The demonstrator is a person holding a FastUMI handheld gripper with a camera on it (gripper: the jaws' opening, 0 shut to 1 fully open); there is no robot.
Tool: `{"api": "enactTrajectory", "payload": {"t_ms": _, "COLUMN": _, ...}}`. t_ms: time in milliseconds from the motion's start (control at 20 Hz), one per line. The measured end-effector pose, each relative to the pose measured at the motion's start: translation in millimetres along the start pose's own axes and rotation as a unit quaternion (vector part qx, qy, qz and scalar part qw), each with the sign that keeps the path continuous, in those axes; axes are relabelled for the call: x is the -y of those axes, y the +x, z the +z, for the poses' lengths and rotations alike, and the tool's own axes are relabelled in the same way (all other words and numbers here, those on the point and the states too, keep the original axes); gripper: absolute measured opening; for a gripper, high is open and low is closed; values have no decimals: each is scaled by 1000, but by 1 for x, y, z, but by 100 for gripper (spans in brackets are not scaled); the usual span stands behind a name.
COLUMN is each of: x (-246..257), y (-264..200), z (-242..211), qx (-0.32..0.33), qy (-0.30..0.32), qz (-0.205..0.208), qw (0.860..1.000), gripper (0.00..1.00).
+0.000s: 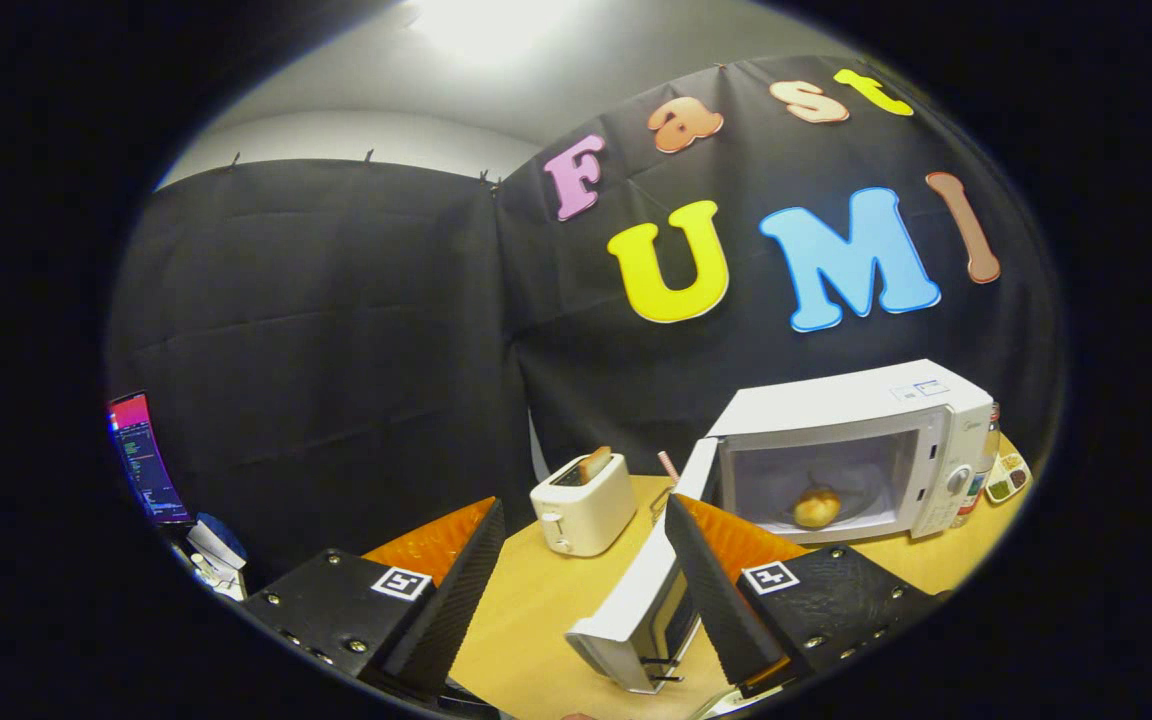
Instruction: Open the microwave, put the food inside, and close the microwave door.
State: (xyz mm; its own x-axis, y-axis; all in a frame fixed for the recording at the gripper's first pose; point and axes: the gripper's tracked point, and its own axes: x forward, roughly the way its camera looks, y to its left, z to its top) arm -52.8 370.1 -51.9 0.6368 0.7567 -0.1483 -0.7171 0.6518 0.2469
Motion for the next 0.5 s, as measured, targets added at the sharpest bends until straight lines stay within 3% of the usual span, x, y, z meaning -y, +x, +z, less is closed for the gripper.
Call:
{"api": "enactTrajectory", "payload": {"t_ms": 200, "x": -44, "y": 9, "z": -29, "qx": -31, "qy": -4, "qz": 59, "qw": 998, "gripper": 97}}
{"api": "enactTrajectory", "payload": {"t_ms": 300, "x": -60, "y": 14, "z": -45, "qx": -50, "qy": -9, "qz": 79, "qw": 996, "gripper": 90}}
{"api": "enactTrajectory", "payload": {"t_ms": 400, "x": -68, "y": 17, "z": -66, "qx": -72, "qy": -13, "qz": 86, "qw": 994, "gripper": 71}}
{"api": "enactTrajectory", "payload": {"t_ms": 500, "x": -63, "y": 22, "z": -89, "qx": -93, "qy": -23, "qz": 73, "qw": 993, "gripper": 35}}
